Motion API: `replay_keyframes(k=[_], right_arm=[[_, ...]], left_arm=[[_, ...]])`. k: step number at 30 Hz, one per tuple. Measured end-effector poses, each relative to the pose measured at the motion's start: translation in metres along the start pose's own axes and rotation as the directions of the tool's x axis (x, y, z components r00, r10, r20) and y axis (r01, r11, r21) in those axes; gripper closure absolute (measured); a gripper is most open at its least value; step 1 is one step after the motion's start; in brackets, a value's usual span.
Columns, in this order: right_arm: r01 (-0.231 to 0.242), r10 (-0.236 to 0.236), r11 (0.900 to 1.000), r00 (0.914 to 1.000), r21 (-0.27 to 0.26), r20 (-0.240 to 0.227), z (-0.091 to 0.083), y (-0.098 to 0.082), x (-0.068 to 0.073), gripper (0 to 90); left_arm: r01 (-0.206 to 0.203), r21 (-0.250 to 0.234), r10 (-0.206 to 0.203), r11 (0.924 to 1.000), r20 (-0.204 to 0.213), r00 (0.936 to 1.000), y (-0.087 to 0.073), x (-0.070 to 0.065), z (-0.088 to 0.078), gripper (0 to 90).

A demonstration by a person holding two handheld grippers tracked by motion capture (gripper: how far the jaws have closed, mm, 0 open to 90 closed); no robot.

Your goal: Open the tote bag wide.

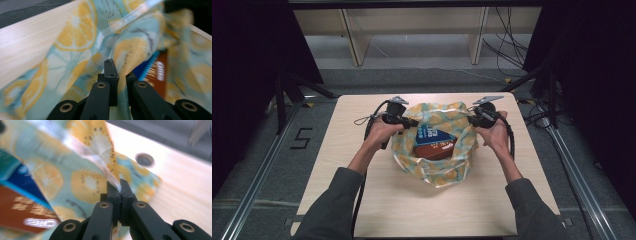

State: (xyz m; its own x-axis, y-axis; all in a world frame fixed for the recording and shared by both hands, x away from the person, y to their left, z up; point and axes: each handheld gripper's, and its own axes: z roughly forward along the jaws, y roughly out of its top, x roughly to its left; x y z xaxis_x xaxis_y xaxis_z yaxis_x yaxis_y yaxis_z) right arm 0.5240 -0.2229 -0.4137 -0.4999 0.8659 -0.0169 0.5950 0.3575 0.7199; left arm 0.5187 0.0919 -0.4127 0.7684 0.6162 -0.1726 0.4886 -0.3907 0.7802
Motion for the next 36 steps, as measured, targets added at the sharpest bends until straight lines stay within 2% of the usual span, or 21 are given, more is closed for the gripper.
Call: replay_keyframes(k=[2, 5, 9, 12, 13, 15, 16, 17, 19, 20, 21, 22, 23, 26, 27, 28, 29, 30, 32, 35, 36], right_arm=[[-0.024, 0.025, 0.999, 0.9995, 0.038, -0.021, 0.01, -0.006, -0.012, 89.2], [-0.085, 0.089, 0.99, 0.9953, 0.11, -0.036, 0.029, -0.017, -0.011, 82.3], [-0.121, 0.13, 0.984, 0.9893, 0.134, -0.065, 0.03, -0.023, -0.02, 74.0], [-0.214, 0.227, 0.968, 0.9687, 0.129, -0.1, 0.022, -0.025, -0.031, 71.7], [-0.215, 0.227, 0.97, 0.9676, 0.115, -0.11, 0.019, -0.027, -0.035, 70.1], [-0.24, 0.249, 0.968, 0.9563, 0.075, -0.153, 0.011, -0.026, -0.042, 69.6], [-0.314, 0.325, 0.945, 0.9273, 0.09, -0.185, 0.005, -0.026, -0.039, 69.8], [-0.264, 0.265, 0.964, 0.9406, 0.037, -0.212, 0.002, -0.027, -0.045, 70.5], [-0.27, 0.26, 0.963, 0.9344, -0.008, -0.244, -0.01, -0.026, -0.047, 72.6], [-0.293, 0.278, 0.956, 0.9226, -0.016, -0.267, -0.018, -0.023, -0.045, 74.0], [-0.294, 0.271, 0.955, 0.917, -0.038, -0.293, -0.021, -0.022, -0.046, 74.8], [-0.305, 0.27, 0.951, 0.9019, -0.056, -0.337, -0.026, -0.021, -0.046, 74.8], [-0.309, 0.273, 0.95, 0.8959, -0.049, -0.35, -0.031, -0.02, -0.046, 74.8], [-0.16, 0.144, 0.987, 0.9513, -0.036, -0.273, -0.041, -0.016, -0.036, 73.1], [-0.12, 0.109, 0.992, 0.9621, -0.029, -0.25, -0.044, -0.014, -0.028, 73.1], [-0.116, 0.108, 0.993, 0.9654, -0.018, -0.237, -0.047, -0.012, -0.018, 74.2], [-0.061, 0.053, 0.998, 0.9751, -0.03, -0.215, -0.049, -0.008, -0.015, 76.3], [-0.036, 0.025, 0.998, 0.9774, -0.048, -0.21, -0.051, -0.005, -0.009, 81.6], [-0.018, -0.004, 0.996, 0.9669, -0.085, -0.255, -0.052, 0.0, 0.001, 89.9], [0.084, -0.086, 0.996, 0.9626, -0.019, -0.257, -0.036, 0.001, 0.027, 90.0], [0.072, -0.073, 0.997, 0.9618, -0.014, -0.264, -0.026, -0.002, 0.039, 90.0]], left_arm=[[-0.037, 0.008, 0.037, 0.9993, 0.006, 0.9993, 0.001, -0.007, 0.003, 87.0], [-0.006, 0.0, 0.006, 1.0, 0.014, 0.9999, 0.003, -0.003, 0.006, 87.0], [0.048, -0.034, -0.048, 0.9983, 0.009, 0.9988, 0.004, 0.009, 0.006, 87.0], [0.102, -0.049, -0.101, 0.9936, 0.024, 0.9947, 0.004, 0.015, 0.009, 86.8], [0.105, -0.05, -0.105, 0.9932, 0.017, 0.9944, 0.004, 0.016, 0.01, 86.7], [0.127, -0.062, -0.127, 0.9899, 0.016, 0.9918, 0.004, 0.019, 0.009, 86.6], [0.135, -0.062, -0.134, 0.9889, 0.013, 0.9909, 0.004, 0.02, 0.008, 86.6], [0.146, -0.062, -0.145, 0.9874, 0.013, 0.9893, 0.003, 0.022, 0.008, 86.3], [0.142, -0.058, -0.142, 0.9882, 0.007, 0.9899, 0.004, 0.021, 0.008, 86.1], [0.132, -0.055, -0.133, 0.9897, -0.004, 0.9912, 0.005, 0.02, 0.008, 86.1], [0.121, -0.046, -0.122, 0.9915, -0.019, 0.9923, 0.005, 0.02, 0.008, 86.2], [0.121, -0.039, -0.122, 0.9919, -0.026, 0.9922, 0.005, 0.02, 0.008, 86.1], [0.12, -0.031, -0.121, 0.9923, -0.037, 0.992, 0.004, 0.02, 0.009, 86.0], [0.123, -0.026, -0.124, 0.9921, -0.039, 0.9915, 0.003, 0.02, 0.012, 85.9], [0.119, -0.024, -0.12, 0.9926, -0.035, 0.9922, 0.004, 0.019, 0.013, 85.9], [0.117, -0.024, -0.118, 0.9928, -0.038, 0.9923, 0.004, 0.018, 0.014, 85.9], [0.109, -0.018, -0.109, 0.9939, -0.038, 0.9933, 0.005, 0.017, 0.014, 85.9], [0.112, -0.022, -0.113, 0.9934, -0.037, 0.9929, 0.005, 0.016, 0.014, 86.0], [0.111, -0.023, -0.112, 0.9935, -0.033, 0.9932, 0.006, 0.015, 0.014, 86.0], [0.1, -0.017, -0.101, 0.9948, -0.033, 0.9943, 0.007, 0.016, 0.013, 86.3], [0.102, -0.018, -0.102, 0.9946, -0.034, 0.9942, 0.007, 0.016, 0.014, 86.4]])
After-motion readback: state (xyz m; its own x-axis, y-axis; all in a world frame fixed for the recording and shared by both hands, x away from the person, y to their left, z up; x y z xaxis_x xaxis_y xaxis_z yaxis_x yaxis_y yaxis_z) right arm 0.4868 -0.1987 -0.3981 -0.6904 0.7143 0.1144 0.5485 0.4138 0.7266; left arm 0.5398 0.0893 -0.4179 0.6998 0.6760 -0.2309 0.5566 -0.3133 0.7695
